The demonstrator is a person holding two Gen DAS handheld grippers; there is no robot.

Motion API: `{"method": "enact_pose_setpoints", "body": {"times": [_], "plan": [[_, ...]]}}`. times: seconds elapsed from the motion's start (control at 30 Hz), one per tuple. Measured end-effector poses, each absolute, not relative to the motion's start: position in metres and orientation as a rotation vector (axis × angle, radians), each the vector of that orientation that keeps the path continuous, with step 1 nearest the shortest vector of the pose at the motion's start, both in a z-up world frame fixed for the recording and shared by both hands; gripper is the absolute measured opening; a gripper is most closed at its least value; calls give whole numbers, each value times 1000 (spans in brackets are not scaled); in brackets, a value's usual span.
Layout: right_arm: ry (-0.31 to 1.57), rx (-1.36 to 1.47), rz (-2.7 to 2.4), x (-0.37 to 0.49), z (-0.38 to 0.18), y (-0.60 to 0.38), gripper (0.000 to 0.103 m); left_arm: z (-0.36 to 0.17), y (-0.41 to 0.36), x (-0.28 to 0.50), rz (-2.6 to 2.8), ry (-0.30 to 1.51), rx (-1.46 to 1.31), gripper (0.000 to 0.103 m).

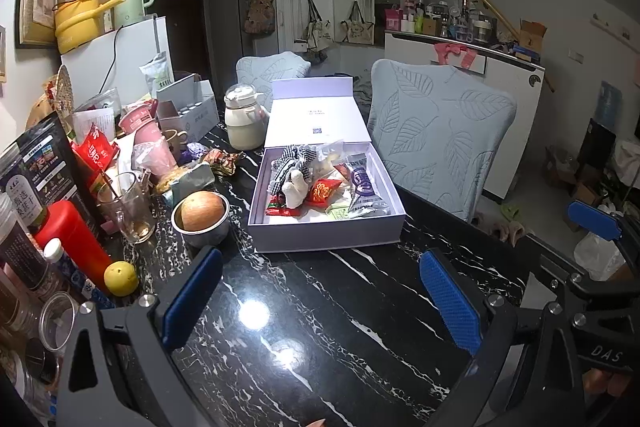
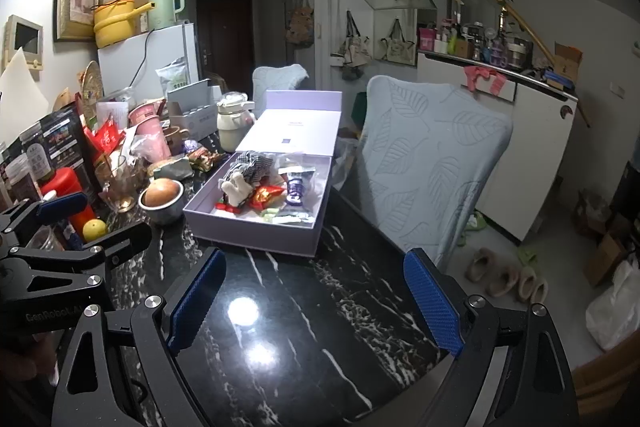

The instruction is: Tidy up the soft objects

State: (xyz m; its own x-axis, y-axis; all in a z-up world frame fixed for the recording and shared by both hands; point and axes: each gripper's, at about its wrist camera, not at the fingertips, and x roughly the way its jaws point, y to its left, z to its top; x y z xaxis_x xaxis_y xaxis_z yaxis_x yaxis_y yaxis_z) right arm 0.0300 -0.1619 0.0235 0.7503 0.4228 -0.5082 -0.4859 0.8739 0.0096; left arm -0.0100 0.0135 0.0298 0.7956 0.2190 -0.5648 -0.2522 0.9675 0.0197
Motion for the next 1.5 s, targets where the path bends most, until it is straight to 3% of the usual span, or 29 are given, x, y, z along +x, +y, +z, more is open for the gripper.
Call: {"method": "enact_pose_setpoints", "body": {"times": [1.5], "plan": [[556,-116,452,37,17,-171,92,22,12,1,225,645,-45,101]]}}
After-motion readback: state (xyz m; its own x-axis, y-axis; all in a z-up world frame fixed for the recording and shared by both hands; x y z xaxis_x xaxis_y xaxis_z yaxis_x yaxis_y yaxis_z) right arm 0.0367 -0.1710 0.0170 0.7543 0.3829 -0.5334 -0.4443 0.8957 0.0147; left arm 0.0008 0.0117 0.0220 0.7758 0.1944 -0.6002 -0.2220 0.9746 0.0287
